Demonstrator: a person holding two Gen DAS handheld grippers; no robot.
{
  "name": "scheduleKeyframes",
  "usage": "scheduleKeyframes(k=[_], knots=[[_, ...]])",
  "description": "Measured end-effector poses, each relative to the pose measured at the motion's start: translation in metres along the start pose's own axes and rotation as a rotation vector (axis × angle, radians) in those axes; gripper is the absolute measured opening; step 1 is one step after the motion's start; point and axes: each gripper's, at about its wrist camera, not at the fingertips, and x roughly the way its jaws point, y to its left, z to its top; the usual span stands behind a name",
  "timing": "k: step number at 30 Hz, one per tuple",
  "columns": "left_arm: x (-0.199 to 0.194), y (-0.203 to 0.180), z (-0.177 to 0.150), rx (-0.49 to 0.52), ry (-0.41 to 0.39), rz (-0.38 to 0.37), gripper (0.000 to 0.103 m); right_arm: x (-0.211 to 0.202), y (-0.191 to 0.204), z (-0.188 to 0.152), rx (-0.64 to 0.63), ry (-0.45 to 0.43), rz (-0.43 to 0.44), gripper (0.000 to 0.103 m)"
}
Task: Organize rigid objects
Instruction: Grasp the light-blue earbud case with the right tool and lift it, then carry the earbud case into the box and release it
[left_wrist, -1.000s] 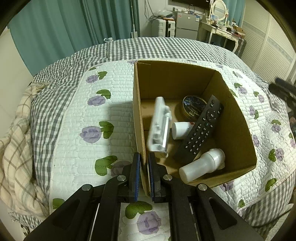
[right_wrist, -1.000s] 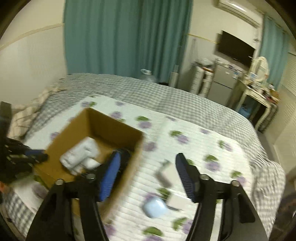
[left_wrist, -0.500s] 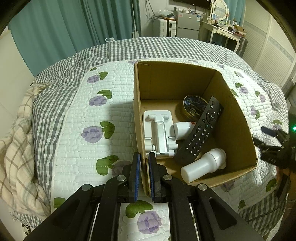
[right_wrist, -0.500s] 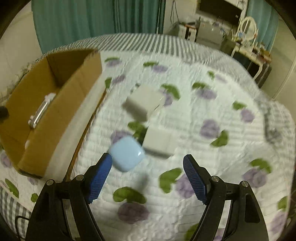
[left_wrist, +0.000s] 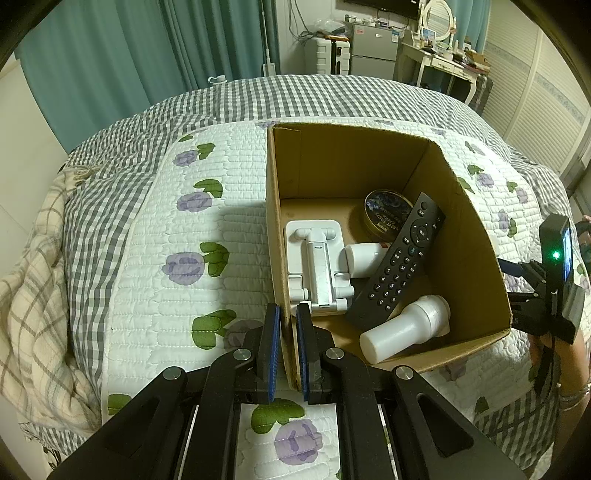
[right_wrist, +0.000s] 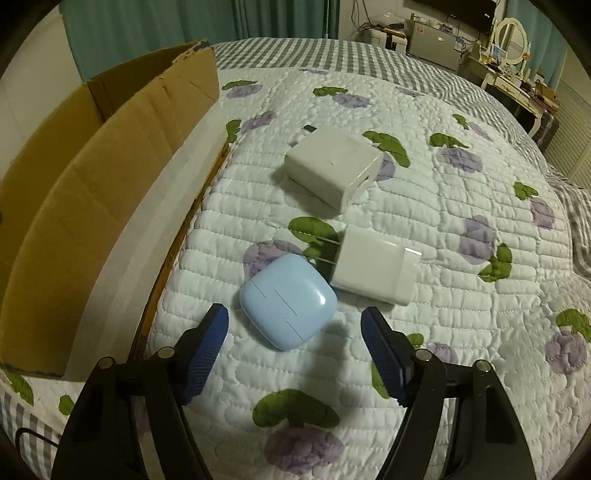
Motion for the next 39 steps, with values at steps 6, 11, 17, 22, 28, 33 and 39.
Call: scheduleKeyframes(k=[6, 11, 17, 22, 28, 33, 39], knots=[[0.0, 0.0, 0.0, 0.0, 0.001, 0.0, 0.008, 0.008, 0.002, 0.006, -0.004, 0.008, -0.004, 0.066], [0.0, 0.0, 0.0, 0.0, 0.0, 0.001, 0.008, 0.014, 0.004, 0.008, -0.011, 0.025, 0.0, 0.059], [0.0, 0.0, 0.0, 0.001, 0.0, 0.002, 0.008, 0.011, 0.003, 0.007, -0.011, 0.023, 0.0, 0.058], [0.0, 0.0, 0.0, 0.004, 0.001, 0.006, 0.008, 0.002, 0.0, 0.005, -0.014, 0.012, -0.005, 0.058], [0.0, -0.001, 0.0, 0.005, 0.001, 0.007, 0.008, -0.024, -0.005, 0.005, -0.026, -0.023, -0.032, 0.058], [0.0, -0.001, 0.0, 0.004, 0.002, 0.007, 0.008, -0.058, -0.009, 0.017, -0.048, -0.086, -0.062, 0.058], [0.0, 0.0, 0.001, 0.002, 0.002, 0.006, 0.008, -0.116, -0.001, 0.045, -0.093, -0.212, -0.076, 0.058]])
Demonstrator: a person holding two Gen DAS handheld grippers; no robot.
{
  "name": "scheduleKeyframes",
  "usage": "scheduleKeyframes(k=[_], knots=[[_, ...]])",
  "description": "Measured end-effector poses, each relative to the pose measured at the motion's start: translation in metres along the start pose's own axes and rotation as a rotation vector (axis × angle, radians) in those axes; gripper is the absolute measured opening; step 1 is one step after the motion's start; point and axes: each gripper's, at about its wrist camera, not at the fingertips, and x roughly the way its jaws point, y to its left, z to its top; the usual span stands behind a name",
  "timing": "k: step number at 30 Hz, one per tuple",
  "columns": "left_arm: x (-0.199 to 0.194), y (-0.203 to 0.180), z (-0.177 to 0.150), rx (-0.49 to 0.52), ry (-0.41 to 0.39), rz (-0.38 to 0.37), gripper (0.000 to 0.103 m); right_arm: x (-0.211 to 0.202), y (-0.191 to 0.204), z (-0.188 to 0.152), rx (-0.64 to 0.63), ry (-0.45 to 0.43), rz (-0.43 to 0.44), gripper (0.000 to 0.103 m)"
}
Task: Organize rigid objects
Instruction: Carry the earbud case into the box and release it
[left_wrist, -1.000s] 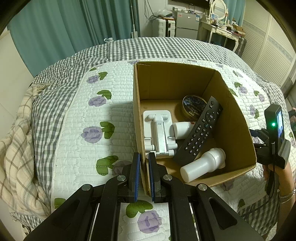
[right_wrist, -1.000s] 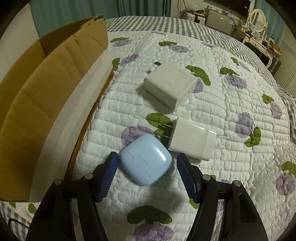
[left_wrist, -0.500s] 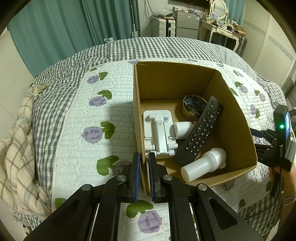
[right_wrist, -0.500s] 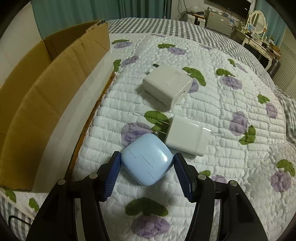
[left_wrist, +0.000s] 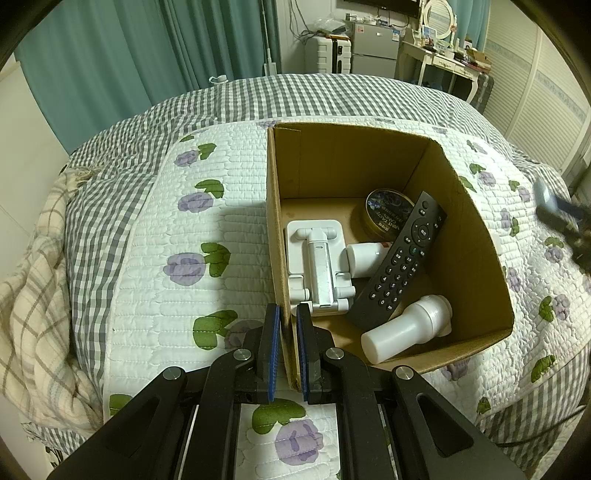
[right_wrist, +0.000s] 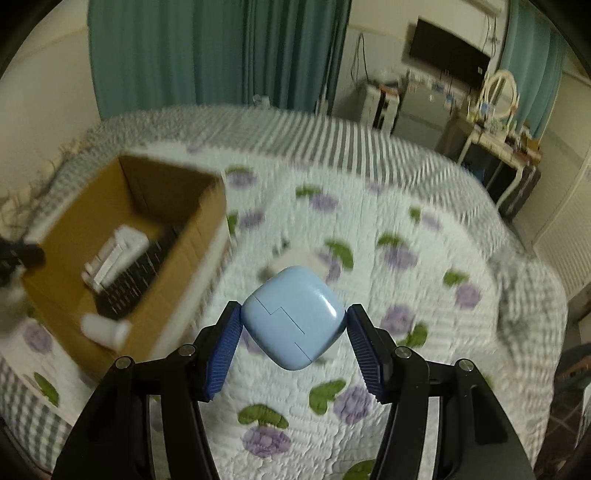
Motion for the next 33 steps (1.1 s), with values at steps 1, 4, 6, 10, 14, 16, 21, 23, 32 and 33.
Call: scheduleKeyframes(k=[1, 4, 6, 10, 14, 16, 21, 23, 32, 33], knots=[[0.0, 0.0, 0.0, -0.002, 0.0, -0.001, 0.008, -0.009, 0.003, 0.007, -0.01, -0.023, 0.003, 0.058], [0.0, -0.001, 0.0, -0.001, 0.0, -0.001, 0.008, -0.03, 0.015, 0.024, -0.038, -0.078, 0.031, 0.058], [0.0, 0.0, 0.0, -0.002, 0.0, -0.001, 0.008, -0.04, 0.026, 0.037, -0.062, -0.11, 0.063, 0.058], [0.0, -0.001, 0.001, 0.0, -0.003, 0.002, 0.008, -0.046, 0.056, 0.054, -0.111, -0.139, 0.107, 0.058], [0.0, -0.001, 0.0, -0.003, -0.006, -0.003, 0.008, -0.038, 0.088, 0.064, -0.148, -0.141, 0.16, 0.058], [0.0, -0.001, 0.0, -0.002, -0.007, -0.003, 0.008, -0.03, 0.104, 0.069, -0.166, -0.134, 0.185, 0.058], [0.001, 0.001, 0.0, -0.004, -0.008, -0.011, 0.008, 0.0, 0.139, 0.077, -0.217, -0.095, 0.189, 0.058], [0.001, 0.002, 0.0, -0.006, -0.008, -0.015, 0.008, 0.013, 0.151, 0.078, -0.232, -0.077, 0.199, 0.058], [0.002, 0.003, 0.0, -0.009, -0.008, -0.025, 0.008, 0.078, 0.178, 0.078, -0.255, 0.029, 0.164, 0.058], [0.002, 0.004, 0.0, -0.008, -0.008, -0.026, 0.008, 0.082, 0.178, 0.077, -0.253, 0.04, 0.163, 0.058]])
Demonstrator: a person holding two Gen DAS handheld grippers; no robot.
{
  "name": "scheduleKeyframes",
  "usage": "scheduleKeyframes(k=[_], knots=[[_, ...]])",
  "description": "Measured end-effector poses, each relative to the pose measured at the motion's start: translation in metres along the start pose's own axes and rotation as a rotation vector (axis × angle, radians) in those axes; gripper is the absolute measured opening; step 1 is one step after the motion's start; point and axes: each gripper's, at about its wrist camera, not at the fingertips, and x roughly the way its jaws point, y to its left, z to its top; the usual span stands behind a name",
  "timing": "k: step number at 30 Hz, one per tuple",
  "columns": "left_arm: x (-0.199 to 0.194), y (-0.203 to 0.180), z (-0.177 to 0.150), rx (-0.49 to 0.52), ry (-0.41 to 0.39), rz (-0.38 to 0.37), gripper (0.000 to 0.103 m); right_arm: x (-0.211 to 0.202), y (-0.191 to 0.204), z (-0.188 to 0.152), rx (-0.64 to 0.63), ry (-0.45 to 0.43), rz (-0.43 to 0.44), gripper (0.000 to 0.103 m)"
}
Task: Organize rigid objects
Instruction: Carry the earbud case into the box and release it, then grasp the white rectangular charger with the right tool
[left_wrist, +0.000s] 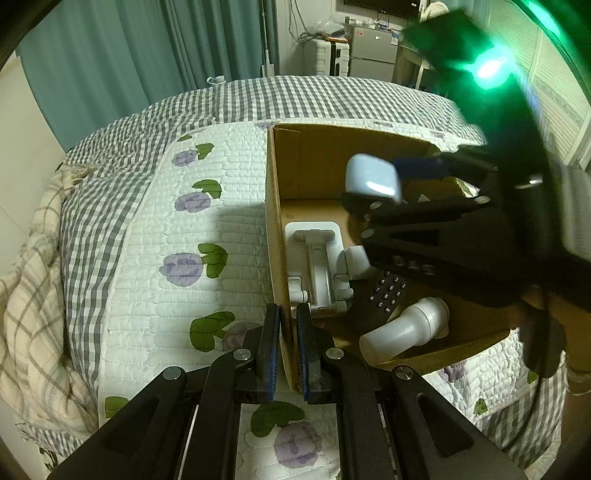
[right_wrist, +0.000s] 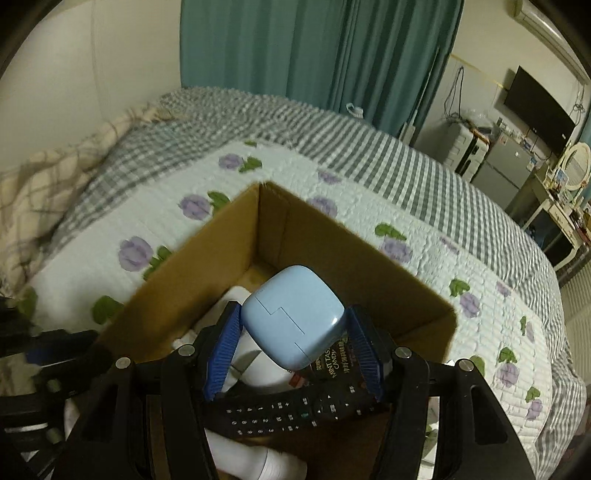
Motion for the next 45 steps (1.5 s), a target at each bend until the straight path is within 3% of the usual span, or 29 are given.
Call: scheduleKeyframes(k=[5, 12, 15, 16, 21, 27, 33, 36, 45], knots=[[0.001, 0.001, 0.0, -0.004, 0.0, -0.004, 0.008, 0.019, -0.005, -0.008, 0.015, 0.057, -0.006, 0.058], [0.001, 0.001, 0.001, -0.007, 0.002, -0.004, 0.008, 0.019, -0.008, -0.017, 0.021, 0.06, 0.003, 0.058], [0.001, 0.001, 0.001, -0.012, 0.005, -0.006, 0.008, 0.013, -0.012, -0.018, 0.035, 0.04, -0.006, 0.073], [0.001, 0.002, 0.001, -0.012, 0.004, -0.006, 0.008, 0.008, -0.014, -0.019, 0.038, 0.03, -0.008, 0.077], [0.001, 0.002, 0.001, -0.012, 0.006, -0.003, 0.008, -0.03, -0.022, -0.025, 0.031, -0.035, -0.036, 0.078], [0.001, 0.002, 0.001, -0.014, 0.006, 0.002, 0.008, -0.097, -0.055, -0.043, 0.078, -0.142, -0.08, 0.087], [0.0, 0.002, 0.0, -0.013, 0.002, 0.005, 0.008, -0.132, -0.103, -0.074, 0.164, -0.157, -0.123, 0.089], [0.0, 0.001, 0.001, -0.012, 0.001, 0.009, 0.008, -0.13, -0.123, -0.092, 0.209, -0.135, -0.157, 0.089], [-0.002, -0.001, 0.0, -0.01, 0.002, 0.019, 0.008, -0.07, -0.16, -0.143, 0.285, 0.012, -0.223, 0.089]])
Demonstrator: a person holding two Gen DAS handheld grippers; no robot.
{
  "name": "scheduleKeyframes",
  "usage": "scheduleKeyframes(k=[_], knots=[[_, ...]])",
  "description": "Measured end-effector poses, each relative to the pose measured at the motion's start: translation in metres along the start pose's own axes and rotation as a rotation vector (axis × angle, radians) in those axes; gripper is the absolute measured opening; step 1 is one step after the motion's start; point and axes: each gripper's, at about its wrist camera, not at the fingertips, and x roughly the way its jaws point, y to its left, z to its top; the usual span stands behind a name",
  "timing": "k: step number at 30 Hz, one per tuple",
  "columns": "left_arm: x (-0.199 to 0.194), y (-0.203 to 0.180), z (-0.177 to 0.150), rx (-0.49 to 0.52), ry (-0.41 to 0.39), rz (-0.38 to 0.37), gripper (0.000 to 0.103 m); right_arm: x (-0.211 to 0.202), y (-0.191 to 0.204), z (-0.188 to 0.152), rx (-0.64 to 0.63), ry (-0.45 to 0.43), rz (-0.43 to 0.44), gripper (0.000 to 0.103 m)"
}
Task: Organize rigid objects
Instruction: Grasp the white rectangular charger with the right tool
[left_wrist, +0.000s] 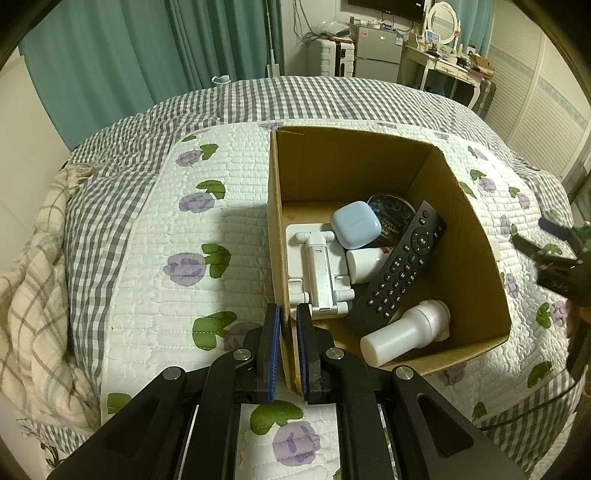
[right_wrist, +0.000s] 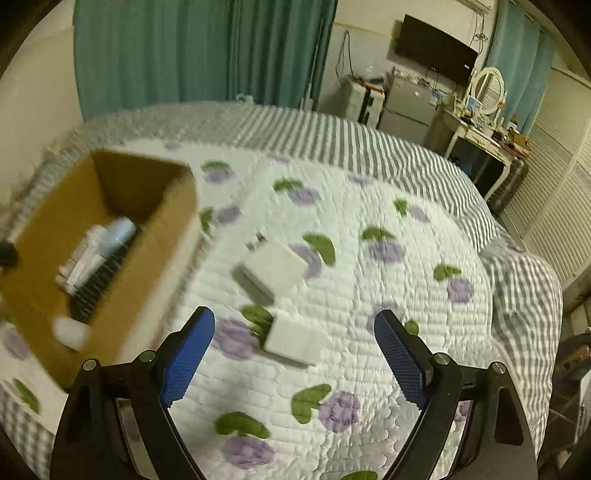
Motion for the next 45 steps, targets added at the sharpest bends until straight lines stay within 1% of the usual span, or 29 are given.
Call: scheduleKeyframes(k=[5, 8, 12, 19, 21, 22, 24, 25, 26, 28, 35, 42, 45], knots=[[0.0, 0.0, 0.0, 0.001, 0.0, 0.002, 0.008, 0.039, -0.016, -0.02, 0.056, 0.07, -0.019, 0.089], [0.001, -0.001, 0.001, 0.0, 0.001, 0.005, 0.008, 0.055, -0.026, -0.03, 0.107, 0.114, -0.002, 0.089], [0.001, -0.001, 0.001, -0.002, 0.0, 0.008, 0.008, 0.063, -0.027, -0.03, 0.127, 0.126, 0.01, 0.089], [0.001, -0.002, 0.001, -0.002, 0.001, 0.008, 0.008, 0.084, -0.018, -0.027, 0.118, 0.171, 0.023, 0.089], [0.001, -0.001, 0.001, -0.001, 0.0, 0.008, 0.008, 0.087, -0.017, -0.027, 0.12, 0.179, 0.028, 0.086], [0.001, -0.001, 0.001, -0.002, 0.0, 0.006, 0.008, 0.088, -0.017, -0.027, 0.122, 0.183, 0.034, 0.082], [0.0, -0.002, 0.001, -0.002, 0.0, 0.006, 0.008, 0.088, -0.016, -0.026, 0.126, 0.187, 0.051, 0.078], [0.0, -0.002, 0.001, -0.002, 0.0, 0.005, 0.008, 0.087, -0.016, -0.026, 0.126, 0.185, 0.06, 0.073], [0.0, -0.003, 0.001, -0.001, 0.0, 0.007, 0.008, 0.088, -0.016, -0.026, 0.126, 0.183, 0.071, 0.066], [0.0, -0.002, 0.001, -0.001, 0.001, 0.007, 0.008, 0.089, -0.015, -0.027, 0.128, 0.187, 0.101, 0.059], [0.0, -0.002, 0.001, -0.001, 0.001, 0.008, 0.008, 0.082, -0.014, -0.03, 0.128, 0.177, 0.102, 0.058], [0.0, -0.002, 0.001, 0.0, 0.001, 0.007, 0.008, 0.061, -0.012, -0.029, 0.106, 0.156, 0.119, 0.056], [0.0, -0.002, 0.001, -0.002, 0.001, 0.007, 0.008, 0.043, -0.009, -0.025, 0.09, 0.125, 0.123, 0.055]])
